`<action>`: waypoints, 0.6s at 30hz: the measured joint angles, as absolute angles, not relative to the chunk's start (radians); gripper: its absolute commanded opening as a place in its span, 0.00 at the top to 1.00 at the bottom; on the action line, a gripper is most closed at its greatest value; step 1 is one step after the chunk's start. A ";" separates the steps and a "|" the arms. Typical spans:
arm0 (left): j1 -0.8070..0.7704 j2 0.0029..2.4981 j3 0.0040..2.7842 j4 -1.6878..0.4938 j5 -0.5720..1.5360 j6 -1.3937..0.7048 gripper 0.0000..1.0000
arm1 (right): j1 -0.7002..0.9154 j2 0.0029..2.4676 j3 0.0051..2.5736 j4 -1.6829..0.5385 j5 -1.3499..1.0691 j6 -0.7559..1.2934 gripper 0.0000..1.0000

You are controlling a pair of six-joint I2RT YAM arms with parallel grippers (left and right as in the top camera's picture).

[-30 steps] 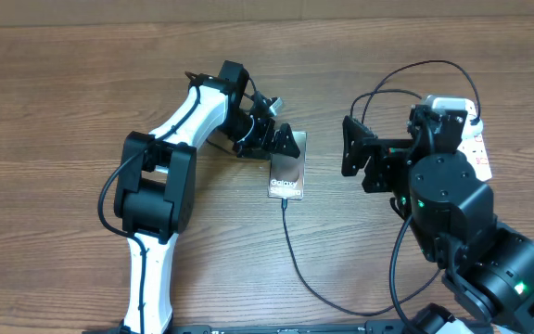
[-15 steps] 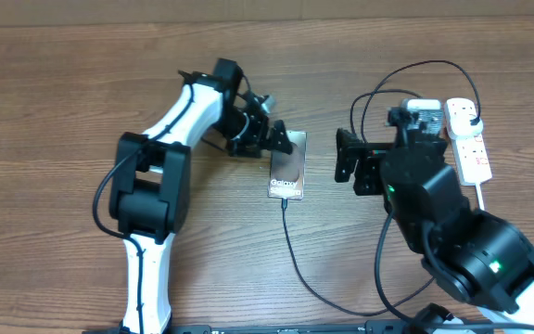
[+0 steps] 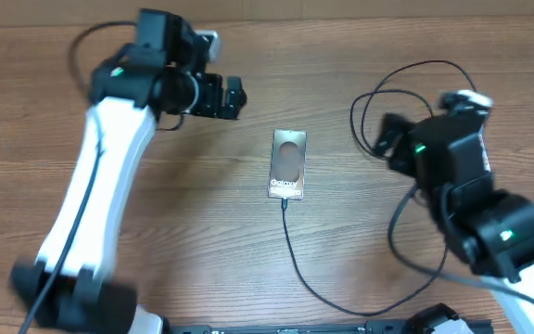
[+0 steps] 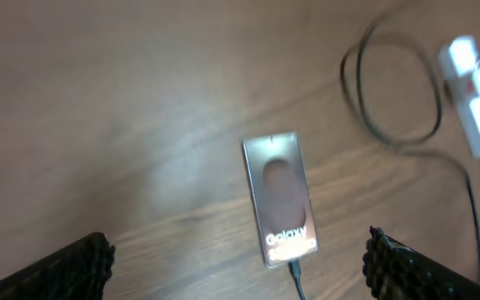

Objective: Plug charger to phone and switch on socket

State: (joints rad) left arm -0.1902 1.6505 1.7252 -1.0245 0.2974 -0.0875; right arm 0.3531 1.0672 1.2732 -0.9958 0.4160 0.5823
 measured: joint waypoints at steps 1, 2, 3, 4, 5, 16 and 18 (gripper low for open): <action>-0.190 1.614 1.725 -1.026 0.278 -0.092 0.00 | 0.314 1.067 1.273 -1.001 0.402 0.585 0.00; -0.190 1.573 1.725 -1.029 0.252 -0.099 0.00 | 0.257 1.067 1.273 -1.010 0.374 0.590 0.00; -0.190 1.537 1.725 -1.034 0.225 -0.104 0.00 | 0.202 1.067 1.273 -1.017 0.350 0.593 0.00; -0.190 1.504 1.725 -1.043 0.199 -0.108 0.00 | 0.143 1.067 1.273 -1.021 0.328 0.598 0.00; -0.190 1.475 1.726 -1.055 0.171 -0.115 0.00 | 0.085 1.068 1.273 -1.024 0.304 0.599 0.00; -0.190 1.233 1.662 -1.167 -0.115 -0.245 0.00 | -0.347 1.207 1.273 -1.066 0.091 0.563 0.00; -0.190 1.176 1.602 -1.158 -0.151 -0.272 0.00 | -0.382 1.253 1.273 -1.071 0.067 0.551 0.00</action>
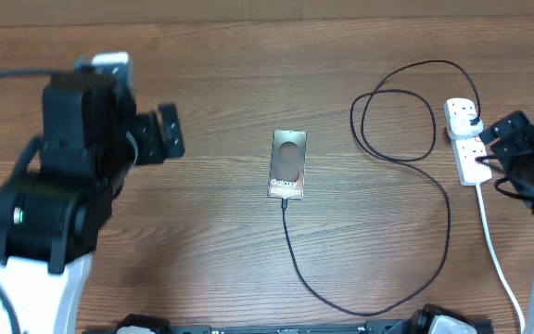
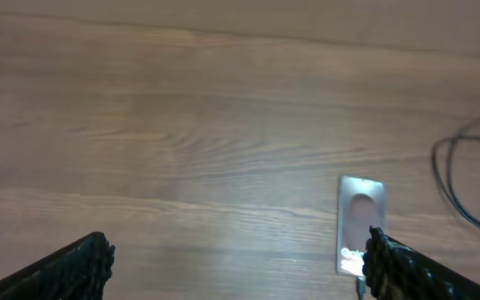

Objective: Plug charger to phone and switch on socket

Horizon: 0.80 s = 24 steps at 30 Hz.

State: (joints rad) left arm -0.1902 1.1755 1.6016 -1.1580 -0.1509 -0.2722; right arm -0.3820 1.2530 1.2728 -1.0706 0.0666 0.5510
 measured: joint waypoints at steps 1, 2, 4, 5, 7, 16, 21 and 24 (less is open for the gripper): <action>-0.190 1.138 1.559 -1.151 -0.170 -0.288 0.01 | -0.396 1.276 1.272 -1.074 0.059 0.546 0.00; -0.190 1.105 1.522 -1.146 -0.183 -0.299 0.00 | -0.407 1.296 1.272 -1.077 0.051 0.542 0.00; -0.190 1.031 1.440 -1.119 -0.204 -0.323 0.00 | -0.424 1.332 1.271 -1.083 0.039 0.537 0.00; -0.190 0.994 1.399 -1.114 -0.211 -0.335 0.01 | -0.430 1.347 1.271 -1.086 0.032 0.535 0.00; -0.190 0.916 1.324 -1.102 -0.231 -0.364 0.00 | -0.444 1.376 1.270 -1.088 0.014 0.529 0.00; -0.190 0.746 1.156 -1.099 -0.397 -0.470 0.00 | -0.490 1.522 1.347 -1.124 -0.019 0.511 0.54; -0.190 0.768 1.146 -1.099 -0.439 -0.477 0.01 | -0.512 1.599 1.461 -1.121 -0.022 0.513 0.94; -0.190 0.780 1.145 -1.099 -0.447 -0.477 0.01 | -0.520 1.634 1.514 -1.098 -0.022 0.521 0.96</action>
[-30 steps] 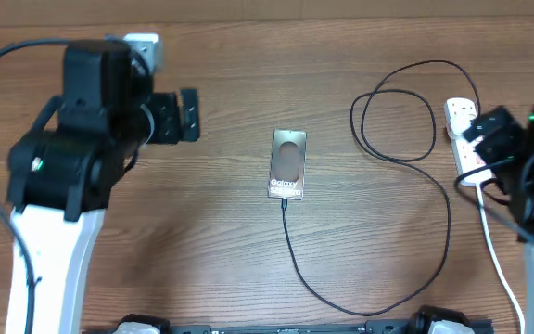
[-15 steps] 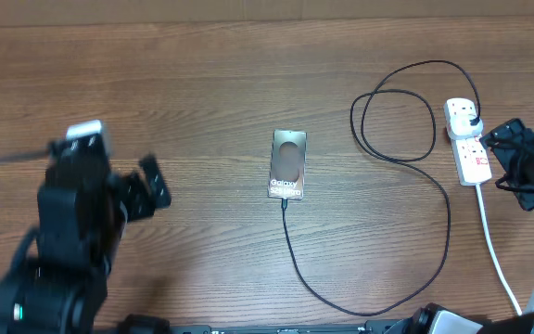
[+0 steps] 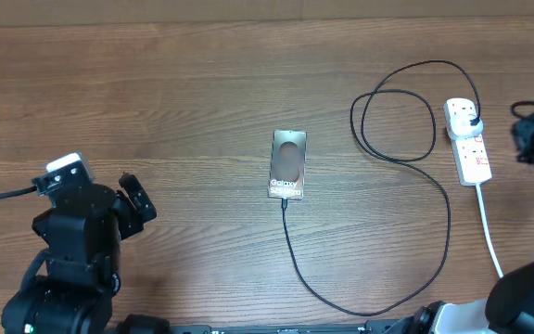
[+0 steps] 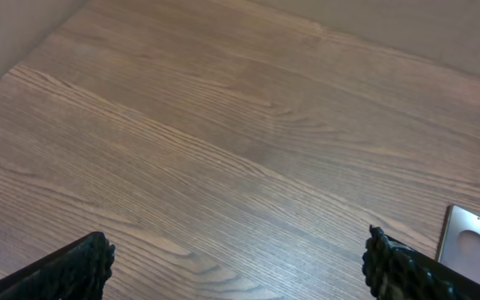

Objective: Plug charger to phone and switch on socket

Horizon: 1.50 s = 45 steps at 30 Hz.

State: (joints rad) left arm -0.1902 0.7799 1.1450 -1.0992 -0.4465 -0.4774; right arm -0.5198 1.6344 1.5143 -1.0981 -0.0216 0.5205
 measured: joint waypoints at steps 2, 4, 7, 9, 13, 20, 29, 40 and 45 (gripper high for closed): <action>-0.190 0.788 1.145 -1.100 -0.448 -0.478 0.01 | -0.523 1.660 1.537 -1.077 -0.022 0.521 0.96; -0.190 0.793 1.145 -1.100 -0.450 -0.480 0.00 | -0.523 1.687 1.546 -1.069 -0.022 0.520 0.96; -0.190 0.801 1.145 -1.100 -0.450 -0.480 0.00 | -0.523 1.751 1.550 -1.066 -0.022 0.520 0.96; -0.190 0.804 1.145 -1.100 -0.450 -0.480 0.00 | -0.523 1.800 1.550 -1.065 -0.022 0.519 0.96; -0.190 0.804 1.145 -1.103 -0.451 -0.480 0.00 | -0.523 1.878 1.550 -1.064 -0.027 0.502 0.96; -0.190 0.804 1.145 -1.104 -0.454 -0.480 0.00 | -0.523 1.946 1.551 -1.033 -0.093 0.479 0.96; -0.190 0.752 1.145 -1.104 -0.454 -0.480 0.00 | -0.523 2.023 1.551 -1.007 -0.145 0.470 0.96; -0.089 0.545 1.145 -1.107 -0.455 -0.481 0.01 | -0.518 2.023 1.578 -0.961 -0.153 0.471 0.96; -0.083 0.447 1.145 -1.108 -0.455 -0.481 0.00 | -0.501 2.023 1.578 -0.936 -0.154 0.472 0.96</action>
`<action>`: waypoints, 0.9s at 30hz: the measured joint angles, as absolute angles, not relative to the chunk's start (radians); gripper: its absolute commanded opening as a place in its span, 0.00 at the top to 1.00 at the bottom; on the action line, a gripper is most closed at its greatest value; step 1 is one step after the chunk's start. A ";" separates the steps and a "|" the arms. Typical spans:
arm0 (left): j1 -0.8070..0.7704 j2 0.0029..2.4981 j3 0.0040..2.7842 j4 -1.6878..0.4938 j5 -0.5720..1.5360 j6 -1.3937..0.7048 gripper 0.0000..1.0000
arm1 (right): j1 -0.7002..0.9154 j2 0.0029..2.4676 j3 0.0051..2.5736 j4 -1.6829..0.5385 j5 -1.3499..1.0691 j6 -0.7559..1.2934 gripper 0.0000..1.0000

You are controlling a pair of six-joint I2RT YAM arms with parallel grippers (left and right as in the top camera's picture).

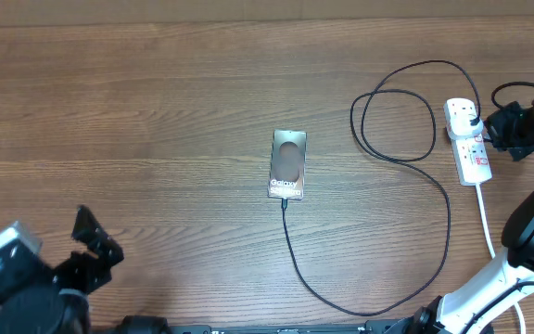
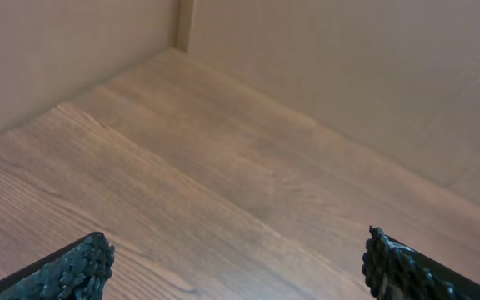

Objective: Plug charger to phone and switch on socket

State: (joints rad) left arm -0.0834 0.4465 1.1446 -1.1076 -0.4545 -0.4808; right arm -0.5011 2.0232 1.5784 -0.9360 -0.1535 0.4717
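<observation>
The phone (image 1: 287,164) lies flat at mid-table, its screen showing "Galaxy". The black charger cable (image 1: 290,246) is plugged into its near end, curves round to the right and loops up to a plug in the white socket strip (image 1: 471,144). My right gripper (image 1: 513,130) sits just right of the strip; its jaws are too dark to read. My left gripper (image 1: 100,243) is far off at the near-left corner, open and empty, its fingertips (image 2: 82,267) spread over bare wood. The strip's switch position cannot be made out.
The strip's white lead (image 1: 489,237) runs toward the near edge on the right. In the left wrist view, beige walls (image 2: 348,75) enclose the table (image 2: 182,192) at its far corner.
My left arm has drawn back further to the near-left corner, and the phone has dropped out of its wrist view. My right gripper has moved from the right edge to beside the strip.
The cable was in the phone from the oldest moment, with my left gripper up-left of the phone and my right arm over the strip. The left arm then stood ever further to the near left. The right gripper was beside the strip, then at the edge, now beside it again.
</observation>
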 measured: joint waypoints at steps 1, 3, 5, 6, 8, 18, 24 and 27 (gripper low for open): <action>-0.083 0.429 1.145 -1.108 -0.455 -0.481 0.01 | -0.496 2.023 1.578 -0.933 -0.153 0.472 0.96; -0.083 0.407 1.145 -1.108 -0.455 -0.481 0.01 | -0.490 2.023 1.578 -0.929 -0.154 0.474 0.96; -0.083 0.391 1.145 -1.112 -0.455 -0.481 0.00 | -0.488 2.024 1.578 -0.924 -0.154 0.479 0.96; -0.083 0.383 1.145 -1.119 -0.454 -0.481 0.00 | -0.488 2.025 1.578 -0.923 -0.154 0.479 0.96; -0.083 0.373 1.145 -1.142 -0.455 -0.481 0.00 | -0.488 2.029 1.578 -0.916 -0.154 0.482 0.96; -0.083 0.363 1.143 -1.323 -0.455 -0.492 0.00 | -0.488 2.089 1.579 -0.899 -0.153 0.487 0.96; -0.083 0.362 1.141 -1.427 -0.458 -0.496 0.00 | -0.489 2.089 1.579 -0.891 -0.149 0.490 0.96; -0.083 0.362 1.140 -1.446 -0.458 -0.496 0.01 | -0.489 2.089 1.579 -0.885 -0.148 0.490 0.96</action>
State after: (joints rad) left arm -0.0834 0.3618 1.1404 -1.4460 -0.4576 -0.4957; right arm -0.4892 2.0892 1.5787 -0.8852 -0.1478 0.4904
